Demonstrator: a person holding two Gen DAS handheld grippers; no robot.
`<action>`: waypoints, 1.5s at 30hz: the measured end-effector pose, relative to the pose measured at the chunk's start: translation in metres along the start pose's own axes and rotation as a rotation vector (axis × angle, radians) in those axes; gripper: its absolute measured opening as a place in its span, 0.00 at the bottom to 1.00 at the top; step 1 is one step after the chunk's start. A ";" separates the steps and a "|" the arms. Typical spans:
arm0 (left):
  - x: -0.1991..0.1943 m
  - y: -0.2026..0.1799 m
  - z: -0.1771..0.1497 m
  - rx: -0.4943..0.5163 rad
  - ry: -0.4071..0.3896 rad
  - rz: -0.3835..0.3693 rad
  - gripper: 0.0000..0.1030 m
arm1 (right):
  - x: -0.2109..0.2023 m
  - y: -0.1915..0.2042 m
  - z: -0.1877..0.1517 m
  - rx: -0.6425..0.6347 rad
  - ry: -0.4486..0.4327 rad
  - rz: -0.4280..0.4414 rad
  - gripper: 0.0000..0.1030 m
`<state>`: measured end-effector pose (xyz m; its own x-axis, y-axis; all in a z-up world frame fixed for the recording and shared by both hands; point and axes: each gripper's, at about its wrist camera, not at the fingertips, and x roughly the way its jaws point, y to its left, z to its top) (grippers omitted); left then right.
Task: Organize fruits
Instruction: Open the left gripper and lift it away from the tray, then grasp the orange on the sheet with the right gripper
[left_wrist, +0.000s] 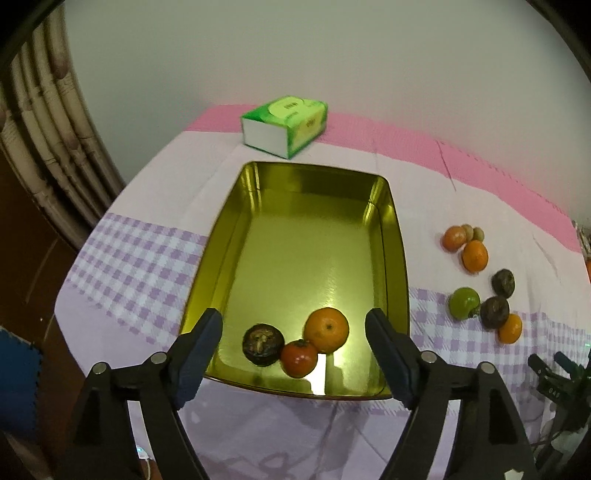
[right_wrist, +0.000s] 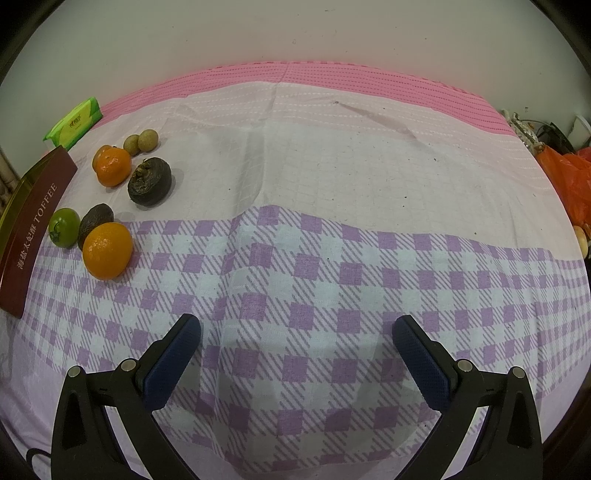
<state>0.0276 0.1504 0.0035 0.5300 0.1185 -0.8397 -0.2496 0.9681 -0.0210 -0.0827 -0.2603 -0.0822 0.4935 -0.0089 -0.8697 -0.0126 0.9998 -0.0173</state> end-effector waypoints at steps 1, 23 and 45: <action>-0.002 0.002 0.000 -0.007 -0.006 0.002 0.75 | 0.000 0.000 -0.001 0.000 -0.001 0.001 1.00; -0.006 0.030 -0.010 -0.098 0.013 0.053 0.91 | -0.013 0.043 0.053 -0.145 -0.042 0.087 1.00; -0.005 0.060 -0.007 -0.173 0.040 0.097 0.99 | 0.044 0.142 0.140 -0.310 0.000 0.179 0.76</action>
<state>0.0041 0.2060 0.0027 0.4649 0.1976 -0.8630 -0.4353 0.8998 -0.0284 0.0594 -0.1157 -0.0537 0.4596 0.1659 -0.8725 -0.3619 0.9321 -0.0134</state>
